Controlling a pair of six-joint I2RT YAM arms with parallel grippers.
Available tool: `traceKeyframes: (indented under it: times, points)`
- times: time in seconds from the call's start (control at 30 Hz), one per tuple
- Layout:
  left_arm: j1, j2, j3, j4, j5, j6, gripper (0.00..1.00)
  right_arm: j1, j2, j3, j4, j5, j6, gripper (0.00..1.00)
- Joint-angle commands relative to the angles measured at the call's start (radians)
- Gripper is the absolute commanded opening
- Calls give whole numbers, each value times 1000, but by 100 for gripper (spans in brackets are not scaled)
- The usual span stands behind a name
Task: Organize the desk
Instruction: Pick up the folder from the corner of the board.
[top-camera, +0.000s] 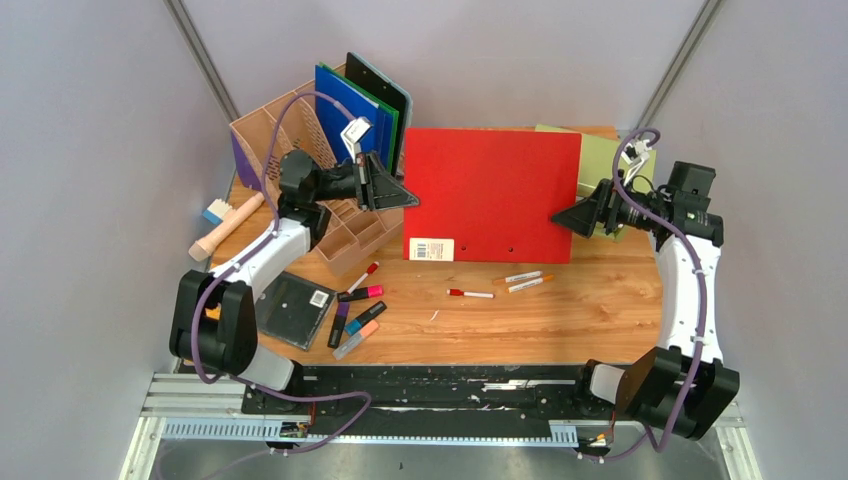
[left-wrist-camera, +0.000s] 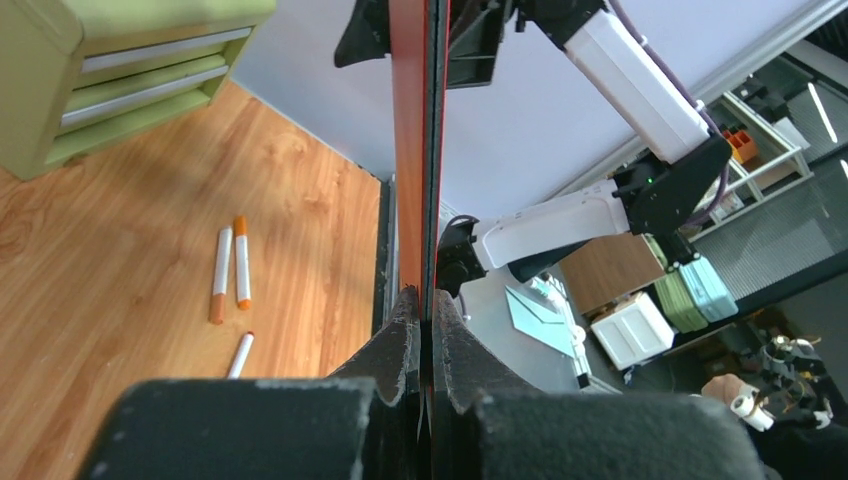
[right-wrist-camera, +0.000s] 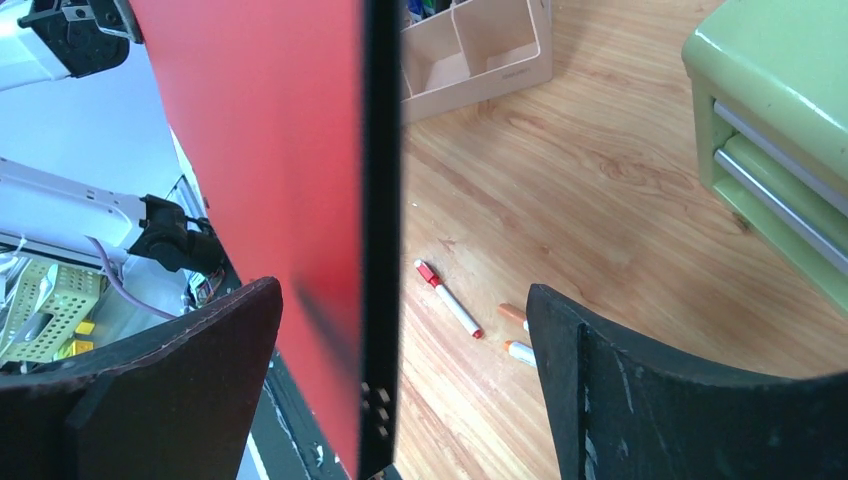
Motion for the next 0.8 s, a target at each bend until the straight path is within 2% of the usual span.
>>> traceKeyframes:
  times: [0.0, 0.23, 0.4, 0.47, 0.53, 0.57, 0.6, 0.63, 0.67, 0.7, 0.73, 0.77]
  points:
    - [-2, -78, -4, 147, 13, -44, 0, 7, 9, 0, 76, -70, -10, 94]
    - [-2, -79, -22, 163, 11, -44, 0, 33, 13, -38, 76, -177, -39, 93]
    - [-2, -54, -41, 181, -5, -42, 0, 179, 13, -43, 77, -160, -43, 84]
    - [-2, -46, -49, 183, -10, -34, 0, 230, 15, -36, 76, -143, -48, 72]
    - [-2, -46, -55, 160, -11, 0, 0, 236, 20, -18, 73, -143, -46, 47]
    - [-2, -52, -56, 109, -12, 53, 0, 236, 22, -8, 68, -141, -48, 32]
    - [-2, -57, -53, 66, -12, 89, 0, 235, 22, 1, 62, -138, -53, 13]
    - [-2, -72, -48, -34, -12, 183, 0, 235, 19, 8, 58, -126, -58, 1]
    - [-1, -81, -34, -106, -18, 239, 6, 235, 13, 12, 55, -115, -63, 0]
    - [-1, -103, -24, -268, -24, 376, 10, 235, 5, 16, 51, -105, -71, 0]
    - [-2, -113, 4, -352, -35, 444, 20, 235, -4, 19, 48, -89, -79, 0]
    - [-2, -126, 22, -532, -41, 589, 33, 236, -13, 20, 47, -73, -87, 0]
